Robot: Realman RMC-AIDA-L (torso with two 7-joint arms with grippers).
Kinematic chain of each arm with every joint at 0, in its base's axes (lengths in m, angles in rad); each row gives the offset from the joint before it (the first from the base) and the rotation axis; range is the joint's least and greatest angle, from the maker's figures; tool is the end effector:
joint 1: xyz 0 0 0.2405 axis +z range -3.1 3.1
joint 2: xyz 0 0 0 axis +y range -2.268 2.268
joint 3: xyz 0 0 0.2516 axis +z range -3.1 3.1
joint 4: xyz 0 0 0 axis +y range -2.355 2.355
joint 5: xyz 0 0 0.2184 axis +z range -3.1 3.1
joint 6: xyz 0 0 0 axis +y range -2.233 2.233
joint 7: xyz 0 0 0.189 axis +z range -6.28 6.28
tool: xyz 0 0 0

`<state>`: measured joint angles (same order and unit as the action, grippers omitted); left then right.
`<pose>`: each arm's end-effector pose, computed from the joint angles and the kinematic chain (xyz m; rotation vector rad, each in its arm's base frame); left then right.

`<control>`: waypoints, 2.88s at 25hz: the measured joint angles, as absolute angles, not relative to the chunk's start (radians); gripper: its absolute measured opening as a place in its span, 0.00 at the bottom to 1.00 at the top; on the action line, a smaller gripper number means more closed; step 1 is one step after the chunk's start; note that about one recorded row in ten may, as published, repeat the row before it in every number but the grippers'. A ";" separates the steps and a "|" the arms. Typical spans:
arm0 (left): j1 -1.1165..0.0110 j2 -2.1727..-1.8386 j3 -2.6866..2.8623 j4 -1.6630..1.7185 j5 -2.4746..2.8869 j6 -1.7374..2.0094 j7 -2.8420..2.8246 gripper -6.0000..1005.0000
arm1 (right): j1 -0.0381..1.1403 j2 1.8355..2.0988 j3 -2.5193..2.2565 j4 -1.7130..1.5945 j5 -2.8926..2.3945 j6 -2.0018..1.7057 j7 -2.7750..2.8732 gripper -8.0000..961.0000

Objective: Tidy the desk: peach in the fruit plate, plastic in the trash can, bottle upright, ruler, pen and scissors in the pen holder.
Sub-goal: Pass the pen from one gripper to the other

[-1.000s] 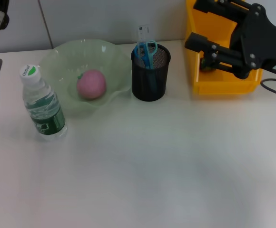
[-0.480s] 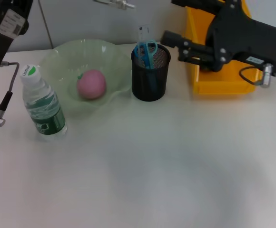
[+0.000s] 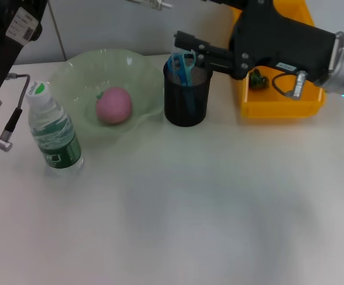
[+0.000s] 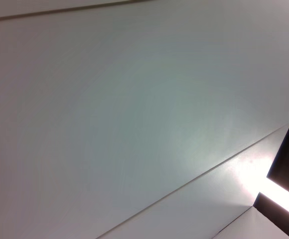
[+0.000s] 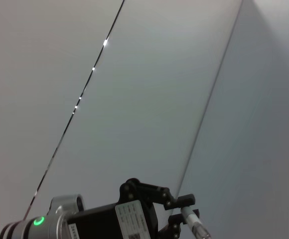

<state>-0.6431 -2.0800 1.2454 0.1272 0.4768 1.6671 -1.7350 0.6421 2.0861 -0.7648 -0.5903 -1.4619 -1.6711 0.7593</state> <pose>-0.1665 0.3856 0.0133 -1.7851 -1.3606 -2.1664 0.1344 0.3796 0.0082 -2.3310 -0.3548 1.1674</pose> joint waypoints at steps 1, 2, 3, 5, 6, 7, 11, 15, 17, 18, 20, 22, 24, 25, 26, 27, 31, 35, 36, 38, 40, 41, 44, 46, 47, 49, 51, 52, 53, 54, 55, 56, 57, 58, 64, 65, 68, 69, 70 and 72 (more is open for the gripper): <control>-0.643 -2.080 1.245 0.127 0.477 1.667 -1.735 0.17 | 0.647 2.086 -0.781 -0.589 -1.455 -1.651 0.750 0.72; -0.646 -2.080 1.246 0.127 0.477 1.654 -1.733 0.17 | 0.647 2.086 -0.781 -0.589 -1.455 -1.651 0.750 0.72; -0.647 -2.080 1.245 0.127 0.477 1.652 -1.733 0.17 | 0.650 2.086 -0.787 -0.588 -1.451 -1.643 0.749 0.72; -0.648 -2.080 1.245 0.127 0.477 1.645 -1.731 0.17 | 0.657 2.086 -0.793 -0.585 -1.447 -1.632 0.748 0.72; -0.652 -2.080 1.245 0.128 0.477 1.636 -1.730 0.17 | 0.660 2.086 -0.794 -0.584 -1.446 -1.627 0.746 0.72; -0.655 -2.080 1.245 0.129 0.476 1.629 -1.729 0.17 | 0.667 2.086 -0.795 -0.578 -1.445 -1.611 0.734 0.72; -0.663 -2.080 1.245 0.129 0.476 1.616 -1.729 0.17 | 0.678 2.086 -0.796 -0.572 -1.443 -1.590 0.721 0.72; -0.672 -2.080 1.245 0.128 0.476 1.603 -1.728 0.17 | 0.684 2.086 -0.796 -0.570 -1.443 -1.575 0.710 0.72; -0.677 -2.080 1.246 0.128 0.476 1.597 -1.728 0.17 | 0.688 2.087 -0.798 -0.570 -1.443 -1.569 0.698 0.71; -0.679 -2.080 1.245 0.128 0.475 1.594 -1.727 0.17 | 0.692 2.087 -0.801 -0.569 -1.442 -1.562 0.695 0.71; -0.682 -2.080 1.246 0.128 0.476 1.588 -1.727 0.17 | 0.697 2.087 -0.809 -0.569 -1.439 -1.549 0.694 0.71; -0.684 -2.080 1.246 0.128 0.476 1.584 -1.727 0.17 | 0.704 2.088 -0.820 -0.569 -1.434 -1.531 0.693 0.71; -0.687 -2.080 1.246 0.128 0.475 1.580 -1.726 0.17 | 0.709 2.088 -0.821 -0.569 -1.434 -1.522 0.689 0.71; -0.687 -2.080 1.246 0.128 0.475 1.580 -1.726 0.17 | 0.709 2.088 -0.821 -0.569 -1.434 -1.522 0.689 0.71; -0.689 -2.080 1.246 0.127 0.475 1.577 -1.726 0.17 | 0.711 2.088 -0.821 -0.568 -1.434 -1.517 0.682 0.71; -0.689 -2.080 1.246 0.127 0.475 1.577 -1.726 0.17 | 0.712 2.088 -0.821 -0.567 -1.434 -1.512 0.676 0.71; -0.695 -2.080 1.246 0.127 0.475 1.569 -1.726 0.18 | 0.724 2.088 -0.821 -0.558 -1.434 -1.497 0.668 0.70; -0.697 -2.080 1.246 0.127 0.475 1.561 -1.726 0.18 | 0.729 2.088 -0.821 -0.554 -1.434 -1.495 0.667 0.70; -0.698 -2.080 1.246 0.127 0.475 1.559 -1.726 0.18 | 0.731 2.088 -0.821 -0.554 -1.434 -1.494 0.667 0.70; -0.699 -2.080 1.246 0.127 0.476 1.558 -1.726 0.18 | 0.732 2.088 -0.821 -0.554 -1.434 -1.494 0.667 0.70; -0.699 -2.080 1.246 0.127 0.476 1.555 -1.727 0.18 | 0.733 2.088 -0.821 -0.553 -1.434 -1.494 0.667 0.70; -0.699 -2.080 1.246 0.127 0.476 1.551 -1.729 0.18 | 0.734 2.088 -0.821 -0.553 -1.434 -1.494 0.667 0.69; -0.699 -2.080 1.246 0.127 0.476 1.549 -1.731 0.18 | 0.734 2.088 -0.821 -0.553 -1.434 -1.493 0.663 0.69; -0.700 -2.080 1.246 0.127 0.476 1.548 -1.731 0.18 | 0.734 2.088 -0.821 -0.545 -1.430 -1.493 0.649 0.61; -0.699 -2.080 1.246 0.127 0.476 1.548 -1.732 0.18 | 0.734 2.088 -0.821 -0.545 -1.430 -1.493 0.649 0.56; -0.700 -2.080 1.246 0.127 0.476 1.547 -1.733 0.18 | 0.734 2.088 -0.821 -0.529 -1.415 -1.492 0.627 0.48; -0.700 -2.080 1.246 0.127 0.476 1.547 -1.734 0.18 | 0.735 2.088 -0.821 -0.526 -1.413 -1.491 0.625 0.45; -0.700 -2.080 1.246 0.127 0.476 1.547 -1.734 0.18 | 0.735 2.088 -0.821 -0.526 -1.413 -1.491 0.625 0.44; -0.700 -2.080 1.246 0.127 0.476 1.546 -1.734 0.18 | 0.735 2.088 -0.821 -0.526 -1.412 -1.491 0.625 0.43; -0.700 -2.080 1.246 0.127 0.476 1.545 -1.734 0.18 | 0.735 2.088 -0.821 -0.526 -1.411 -1.490 0.625 0.42; -0.700 -2.080 1.246 0.127 0.476 1.545 -1.734 0.18 | 0.735 2.088 -0.821 -0.526 -1.411 -1.490 0.625 0.41; -0.700 -2.080 1.246 0.127 0.476 1.545 -1.734 0.18 | 0.735 2.088 -0.821 -0.526 -1.411 -1.487 0.624 0.40; -0.700 -2.080 1.246 0.127 0.476 1.544 -1.735 0.18 | 0.735 2.088 -0.821 -0.526 -1.411 -1.487 0.624 0.39; -0.700 -2.080 1.245 0.127 0.476 1.543 -1.735 0.18 | 0.735 2.088 -0.821 -0.526 -1.411 -1.485 0.624 0.38; -0.701 -2.080 1.246 0.127 0.476 1.534 -1.736 0.19 | 0.737 2.088 -0.821 -0.519 -1.410 -1.482 0.624 0.35; -0.702 -2.080 1.246 0.127 0.476 1.533 -1.737 0.19 | 0.737 2.088 -0.821 -0.519 -1.410 -1.482 0.624 0.34; -0.702 -2.080 1.246 0.127 0.477 1.533 -1.738 0.19 | 0.737 2.088 -0.821 -0.518 -1.410 -1.482 0.624 0.33; -0.702 -2.080 1.246 0.127 0.477 1.533 -1.738 0.19 | 0.737 2.088 -0.821 -0.517 -1.410 -1.482 0.624 0.30; -0.702 -2.080 1.246 0.127 0.477 1.533 -1.738 0.19 | 0.737 2.088 -0.821 -0.517 -1.410 -1.482 0.624 0.28; -0.703 -2.080 1.246 0.127 0.477 1.533 -1.738 0.19 | 0.738 2.088 -0.821 -0.517 -1.410 -1.482 0.624 0.24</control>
<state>-0.7025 -2.0800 1.2456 0.1273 0.4771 1.5333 -1.7379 0.7376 2.0876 -0.8206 -0.5167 -1.4096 -1.4816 0.6241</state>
